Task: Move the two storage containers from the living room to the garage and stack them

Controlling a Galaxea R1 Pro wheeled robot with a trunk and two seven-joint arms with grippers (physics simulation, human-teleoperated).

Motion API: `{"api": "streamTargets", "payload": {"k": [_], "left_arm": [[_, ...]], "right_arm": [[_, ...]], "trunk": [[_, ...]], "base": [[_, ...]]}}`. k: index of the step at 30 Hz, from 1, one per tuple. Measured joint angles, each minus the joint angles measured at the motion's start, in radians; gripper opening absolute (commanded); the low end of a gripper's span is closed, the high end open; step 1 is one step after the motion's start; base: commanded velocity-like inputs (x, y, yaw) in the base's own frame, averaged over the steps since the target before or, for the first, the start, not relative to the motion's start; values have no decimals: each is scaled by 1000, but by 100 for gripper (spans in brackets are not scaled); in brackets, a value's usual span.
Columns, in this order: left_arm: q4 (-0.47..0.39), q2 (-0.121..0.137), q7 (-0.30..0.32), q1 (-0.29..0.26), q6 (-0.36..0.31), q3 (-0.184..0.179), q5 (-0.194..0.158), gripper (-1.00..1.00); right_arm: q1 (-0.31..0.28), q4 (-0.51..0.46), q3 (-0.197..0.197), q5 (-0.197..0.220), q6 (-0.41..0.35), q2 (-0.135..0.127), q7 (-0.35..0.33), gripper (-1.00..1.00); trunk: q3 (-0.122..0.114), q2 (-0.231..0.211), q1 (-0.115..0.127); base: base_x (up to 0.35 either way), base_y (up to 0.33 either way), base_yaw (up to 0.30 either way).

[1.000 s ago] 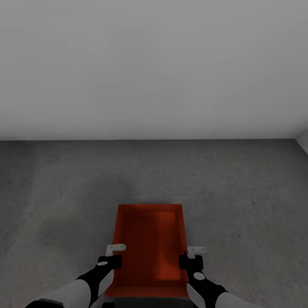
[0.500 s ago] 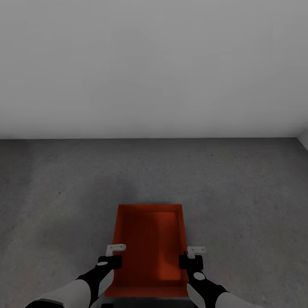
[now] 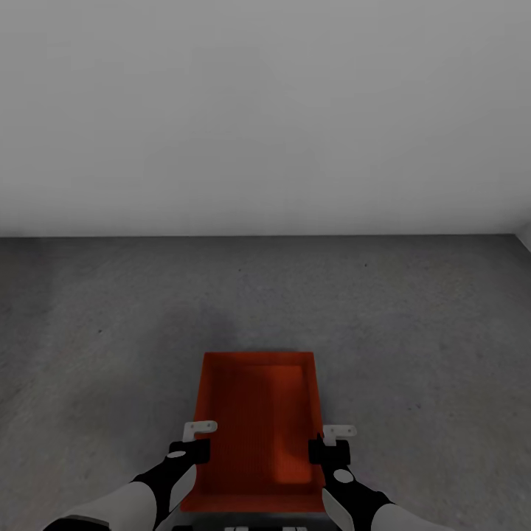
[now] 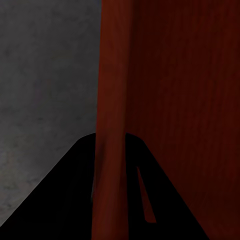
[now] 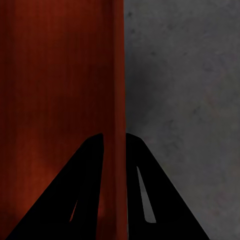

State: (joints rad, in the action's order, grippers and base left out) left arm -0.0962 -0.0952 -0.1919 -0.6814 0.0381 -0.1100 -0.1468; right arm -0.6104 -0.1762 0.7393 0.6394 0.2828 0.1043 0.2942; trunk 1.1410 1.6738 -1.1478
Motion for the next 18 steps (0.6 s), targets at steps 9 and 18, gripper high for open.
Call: {"api": "streamTargets", "payload": {"k": [9, 18], "left_arm": [[-1, 0, 0, 0, 0, 0, 0, -100], [7, -2, -3, 0, 2, 1, 1, -100]], "right_arm": [[0, -1, 0, 0, 0, 0, 1, -100], [0, 7, -1, 0, 1, 0, -6, -100]], "trunk": [[22, 49, -27], [22, 49, -27]], "base": [[0, 0, 0], [0, 0, 0]]}}
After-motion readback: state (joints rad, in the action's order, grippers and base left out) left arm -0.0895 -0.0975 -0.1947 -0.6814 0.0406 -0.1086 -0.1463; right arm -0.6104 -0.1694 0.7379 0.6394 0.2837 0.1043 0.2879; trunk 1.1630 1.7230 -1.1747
